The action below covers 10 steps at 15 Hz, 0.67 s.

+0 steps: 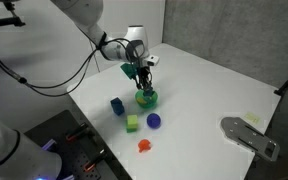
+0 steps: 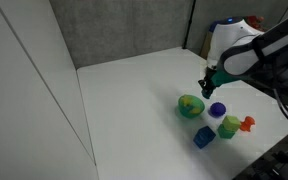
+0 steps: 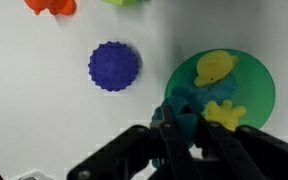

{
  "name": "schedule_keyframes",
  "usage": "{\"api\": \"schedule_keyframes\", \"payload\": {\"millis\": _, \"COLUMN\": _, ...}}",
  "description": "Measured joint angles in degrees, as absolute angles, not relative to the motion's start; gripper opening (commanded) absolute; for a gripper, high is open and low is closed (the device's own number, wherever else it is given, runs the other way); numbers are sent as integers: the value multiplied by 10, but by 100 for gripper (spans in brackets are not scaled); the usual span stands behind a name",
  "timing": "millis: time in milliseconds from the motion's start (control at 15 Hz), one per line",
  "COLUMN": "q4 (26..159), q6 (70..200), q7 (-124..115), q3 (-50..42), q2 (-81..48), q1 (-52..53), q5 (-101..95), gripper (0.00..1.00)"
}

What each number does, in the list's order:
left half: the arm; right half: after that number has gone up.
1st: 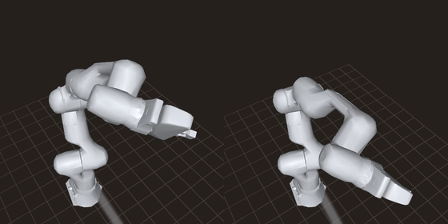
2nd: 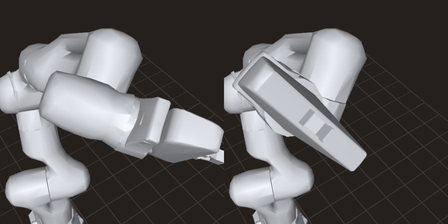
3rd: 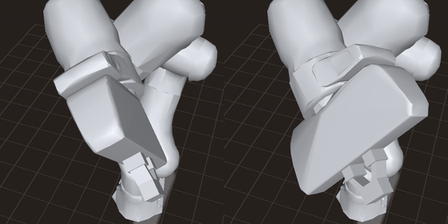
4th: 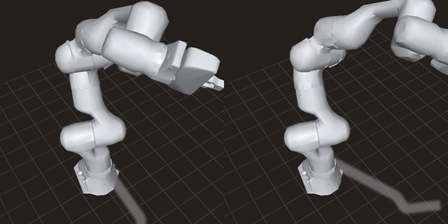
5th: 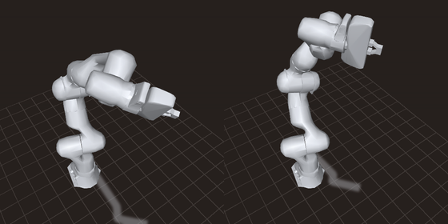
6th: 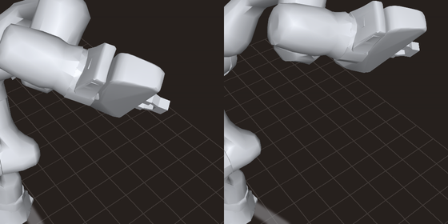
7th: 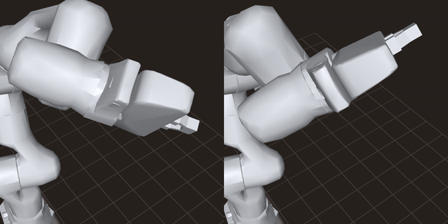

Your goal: Move the dark green object to the bowl

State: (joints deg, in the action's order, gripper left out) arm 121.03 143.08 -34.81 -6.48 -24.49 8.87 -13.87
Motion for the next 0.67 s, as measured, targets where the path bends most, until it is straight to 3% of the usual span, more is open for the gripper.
{"api": "schedule_keyframes", "payload": {"millis": 400, "q4": 1167, "q6": 1431, "q7": -357, "q3": -81, "q2": -309, "q1": 116, "q5": -139, "gripper": 6}}
{"api": "schedule_keyframes", "payload": {"millis": 467, "q4": 1161, "q6": 1431, "q7": -361, "q3": -85, "q2": -317, "q1": 123, "q5": -139, "gripper": 44}}
{"api": "schedule_keyframes", "payload": {"millis": 533, "q4": 1156, "q6": 1431, "q7": -365, "q3": -90, "q2": -324, "q1": 128, "q5": -139, "gripper": 45}}
{"api": "schedule_keyframes", "payload": {"millis": 667, "q4": 1149, "q6": 1431, "q7": -369, "q3": -97, "q2": -335, "q1": 138, "q5": -139, "gripper": 61}}
